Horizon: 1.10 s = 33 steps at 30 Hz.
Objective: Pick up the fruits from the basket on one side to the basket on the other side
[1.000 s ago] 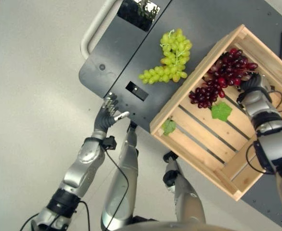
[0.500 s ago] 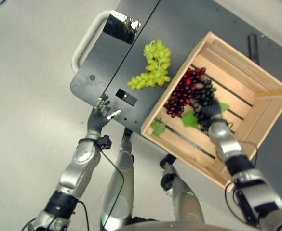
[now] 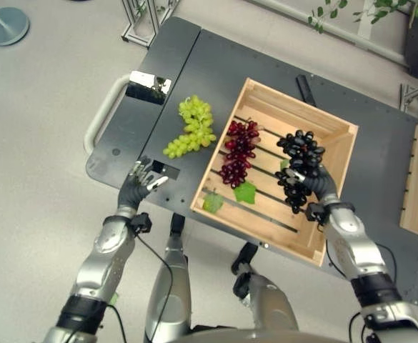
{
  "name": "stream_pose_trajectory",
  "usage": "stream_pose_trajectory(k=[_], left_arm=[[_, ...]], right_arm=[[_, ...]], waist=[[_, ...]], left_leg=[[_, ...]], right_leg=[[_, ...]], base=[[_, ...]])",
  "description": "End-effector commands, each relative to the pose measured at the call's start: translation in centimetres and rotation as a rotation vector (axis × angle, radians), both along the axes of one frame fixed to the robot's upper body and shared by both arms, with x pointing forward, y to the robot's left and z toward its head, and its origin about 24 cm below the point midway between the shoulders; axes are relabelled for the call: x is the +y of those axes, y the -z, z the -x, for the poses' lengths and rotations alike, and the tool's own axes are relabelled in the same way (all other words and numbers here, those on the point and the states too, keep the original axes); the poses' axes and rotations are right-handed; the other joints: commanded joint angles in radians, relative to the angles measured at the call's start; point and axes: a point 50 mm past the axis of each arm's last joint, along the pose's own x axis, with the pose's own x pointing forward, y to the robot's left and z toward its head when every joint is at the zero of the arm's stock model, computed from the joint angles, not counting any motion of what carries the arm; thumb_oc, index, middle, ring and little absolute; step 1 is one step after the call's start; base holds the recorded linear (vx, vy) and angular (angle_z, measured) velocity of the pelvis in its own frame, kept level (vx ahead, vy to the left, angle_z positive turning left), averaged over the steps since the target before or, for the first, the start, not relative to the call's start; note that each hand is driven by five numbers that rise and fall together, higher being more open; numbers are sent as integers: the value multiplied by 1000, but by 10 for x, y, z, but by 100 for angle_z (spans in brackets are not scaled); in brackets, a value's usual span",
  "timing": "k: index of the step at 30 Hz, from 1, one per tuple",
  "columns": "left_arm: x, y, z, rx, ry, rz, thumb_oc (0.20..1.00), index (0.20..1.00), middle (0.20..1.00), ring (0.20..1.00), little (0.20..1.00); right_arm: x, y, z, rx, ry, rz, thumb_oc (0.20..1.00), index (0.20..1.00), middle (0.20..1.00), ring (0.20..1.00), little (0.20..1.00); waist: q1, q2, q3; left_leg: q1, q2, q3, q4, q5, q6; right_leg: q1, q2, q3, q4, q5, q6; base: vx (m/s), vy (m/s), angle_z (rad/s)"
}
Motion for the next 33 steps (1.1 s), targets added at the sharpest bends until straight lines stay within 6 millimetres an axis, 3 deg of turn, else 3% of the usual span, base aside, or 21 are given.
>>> stream_pose_trajectory(k=[1, 4, 6, 7, 8, 20, 33], left_arm=[[-7, 6, -2, 3, 63, -90, 1000, 1000, 1000, 1000, 1000], [-20, 7, -9, 6, 113, -111, 1000, 1000, 1000, 1000, 1000], [-36, 10, -17, 16, 163, -118, 1000, 1000, 1000, 1000, 1000], [-36, 10, -17, 16, 163, -118, 1000, 1000, 1000, 1000, 1000], [-47, 10, -21, 15, 200, -142, 1000, 1000, 1000, 1000, 1000], [-91, 16, -22, 13, 303, -174, 1000, 1000, 1000, 1000, 1000], [-102, 3, -25, -67, 269, -191, 1000, 1000, 1000, 1000, 1000]], right_arm=[[10, -33, -7, -141, -90, 34, 200, 200, 200, 200, 200], [28, -36, -15, -144, -147, 55, 200, 200, 200, 200, 200], [52, -38, -22, -143, -219, 46, 200, 200, 200, 200, 200], [52, -38, -22, -143, -219, 46, 200, 200, 200, 200, 200], [67, -37, -25, -133, -266, 37, 200, 200, 200, 200, 200], [132, -27, -22, -91, -423, -47, 200, 200, 200, 200, 200], [173, -27, -11, -84, -538, -119, 200, 200, 200, 200, 200]], waist=[[-24, -14, -165], [-29, -8, -198], [-33, -2, -230], [-33, -2, -229], [-35, 1, -248], [-32, 13, -316], [-20, 14, -337]], left_leg=[[27, -67, 32, -55, -62, 54], [51, -68, 38, -61, -69, 56], [69, -68, 40, -64, -75, 58], [69, -68, 40, -64, -75, 58], [78, -66, 41, -64, -78, 58], [106, -62, 42, -77, -84, 53], [111, -60, 37, -80, -85, 47]], right_leg=[[21, -71, -30, 106, -133, 50], [37, -73, -27, 108, -136, 55], [49, -75, -24, 113, -139, 57], [49, -75, -24, 113, -139, 57], [56, -76, -23, 115, -142, 59], [91, -71, -37, 108, -144, 66], [108, -67, -48, 103, -143, 65]], base=[[47, 15, -5], [62, 17, -2], [67, 17, -1], [64, 5, 1], [30, 4, 1], [23, -1, -1], [0, 0, 0]])
